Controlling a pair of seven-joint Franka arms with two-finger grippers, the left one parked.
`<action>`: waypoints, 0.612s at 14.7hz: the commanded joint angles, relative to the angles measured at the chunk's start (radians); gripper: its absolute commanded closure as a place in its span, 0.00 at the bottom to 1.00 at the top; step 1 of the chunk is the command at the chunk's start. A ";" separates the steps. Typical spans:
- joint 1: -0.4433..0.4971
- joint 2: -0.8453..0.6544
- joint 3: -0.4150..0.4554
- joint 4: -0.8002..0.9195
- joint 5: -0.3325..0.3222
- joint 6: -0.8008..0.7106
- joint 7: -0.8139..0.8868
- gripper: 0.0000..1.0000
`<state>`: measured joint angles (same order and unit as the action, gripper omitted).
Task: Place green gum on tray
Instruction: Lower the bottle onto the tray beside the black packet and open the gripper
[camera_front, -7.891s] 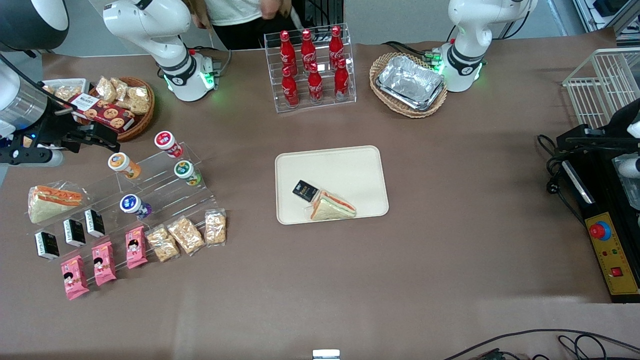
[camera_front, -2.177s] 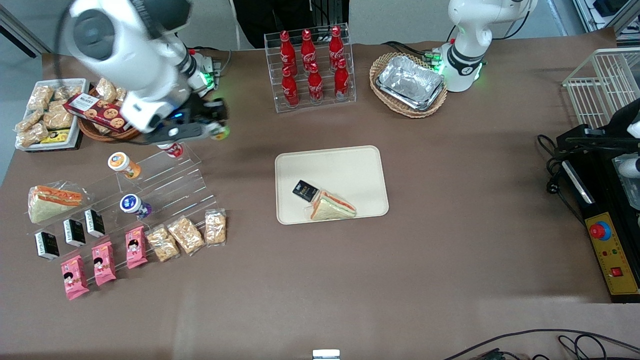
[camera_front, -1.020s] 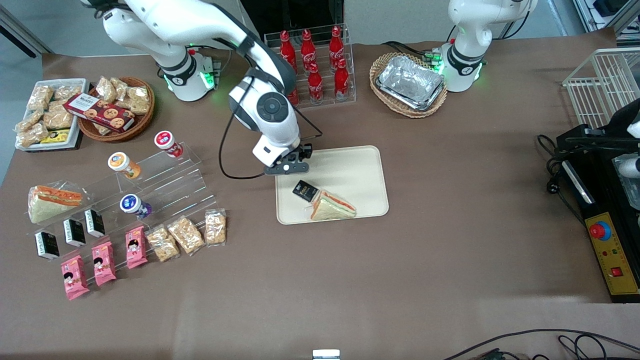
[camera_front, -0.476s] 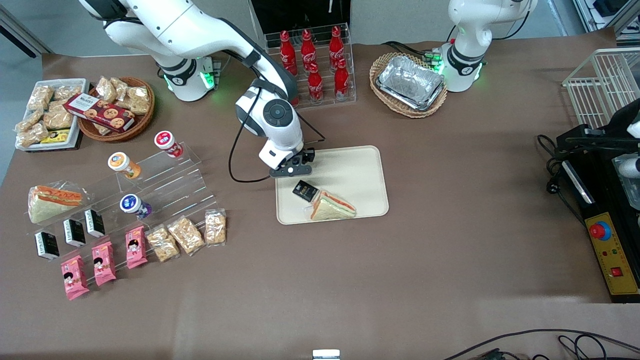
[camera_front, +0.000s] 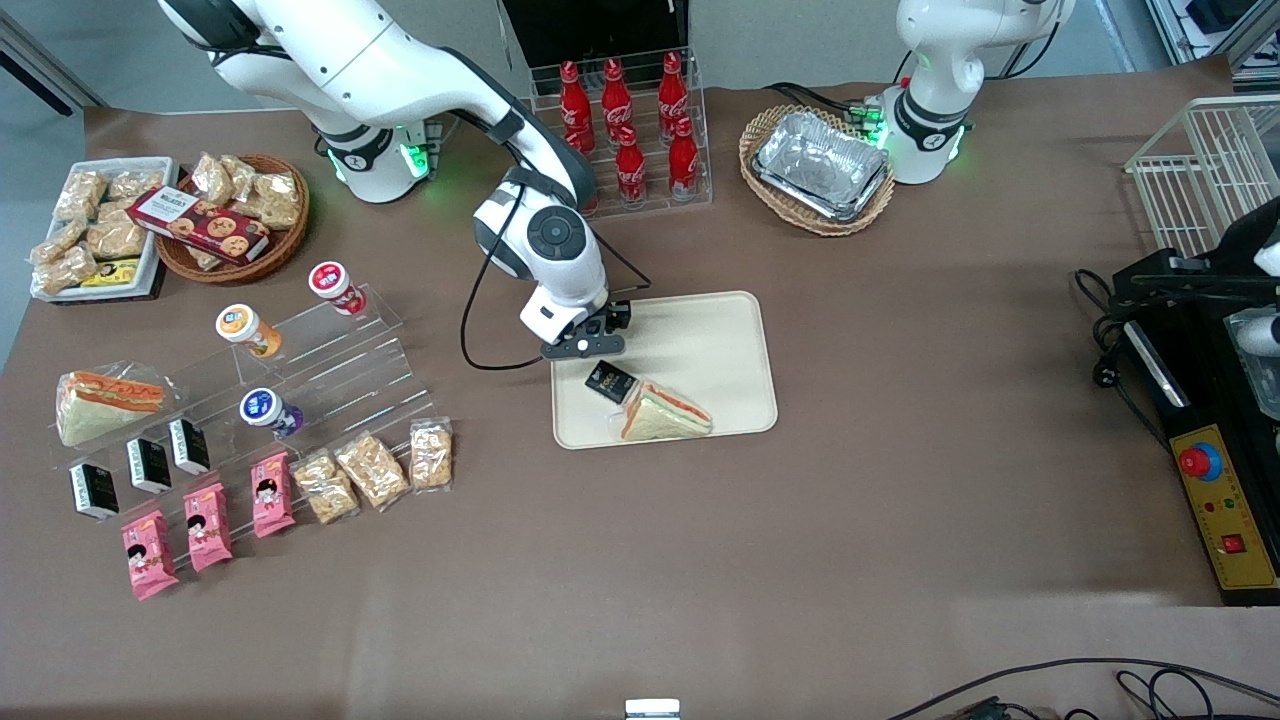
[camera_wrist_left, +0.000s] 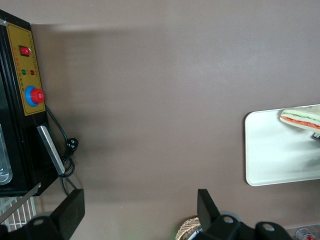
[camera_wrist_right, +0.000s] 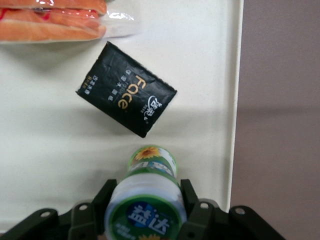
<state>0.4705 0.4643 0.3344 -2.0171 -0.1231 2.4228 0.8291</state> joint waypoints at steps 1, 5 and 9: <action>0.002 0.019 -0.001 0.003 -0.032 0.039 0.027 0.61; -0.001 0.017 -0.001 0.005 -0.032 0.038 0.027 0.42; -0.004 0.013 -0.003 0.008 -0.032 0.036 0.035 0.12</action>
<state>0.4701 0.4737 0.3315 -2.0170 -0.1240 2.4427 0.8339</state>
